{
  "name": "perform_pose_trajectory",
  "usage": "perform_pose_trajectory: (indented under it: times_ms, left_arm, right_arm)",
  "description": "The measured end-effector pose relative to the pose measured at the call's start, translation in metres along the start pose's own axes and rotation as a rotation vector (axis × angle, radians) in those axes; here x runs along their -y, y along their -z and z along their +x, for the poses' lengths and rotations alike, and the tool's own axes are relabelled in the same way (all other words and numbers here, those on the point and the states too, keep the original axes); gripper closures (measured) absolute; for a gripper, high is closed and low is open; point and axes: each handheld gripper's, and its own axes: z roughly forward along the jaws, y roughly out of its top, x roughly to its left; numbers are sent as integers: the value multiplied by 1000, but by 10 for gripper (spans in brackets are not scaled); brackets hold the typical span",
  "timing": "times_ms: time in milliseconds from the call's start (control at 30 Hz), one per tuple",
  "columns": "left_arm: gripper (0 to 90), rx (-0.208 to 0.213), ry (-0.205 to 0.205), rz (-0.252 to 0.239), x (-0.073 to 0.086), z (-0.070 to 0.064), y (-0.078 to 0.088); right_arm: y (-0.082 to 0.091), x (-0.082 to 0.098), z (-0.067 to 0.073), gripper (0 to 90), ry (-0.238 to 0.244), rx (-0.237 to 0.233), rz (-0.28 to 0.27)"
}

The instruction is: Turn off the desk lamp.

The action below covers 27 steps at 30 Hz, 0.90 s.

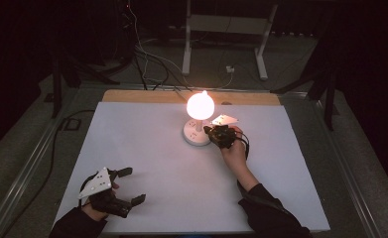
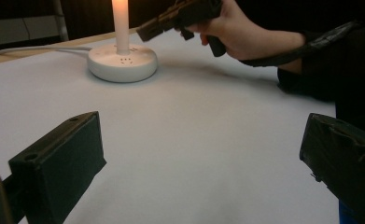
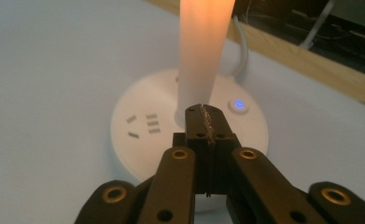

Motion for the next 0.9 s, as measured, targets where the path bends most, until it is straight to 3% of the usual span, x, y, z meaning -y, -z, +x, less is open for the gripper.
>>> perform_pose_trajectory:
  times_ms: [233, 900]
  left_arm:
    - [4, 2, -2, 0, 0, 0, 0]
    - [4, 3, -2, 1, 0, -1, 0]
  right_arm:
    - [6, -9, 2, 900, -2, -17, -16]
    - [-5, 9, 0, 900, -43, -16, 40]
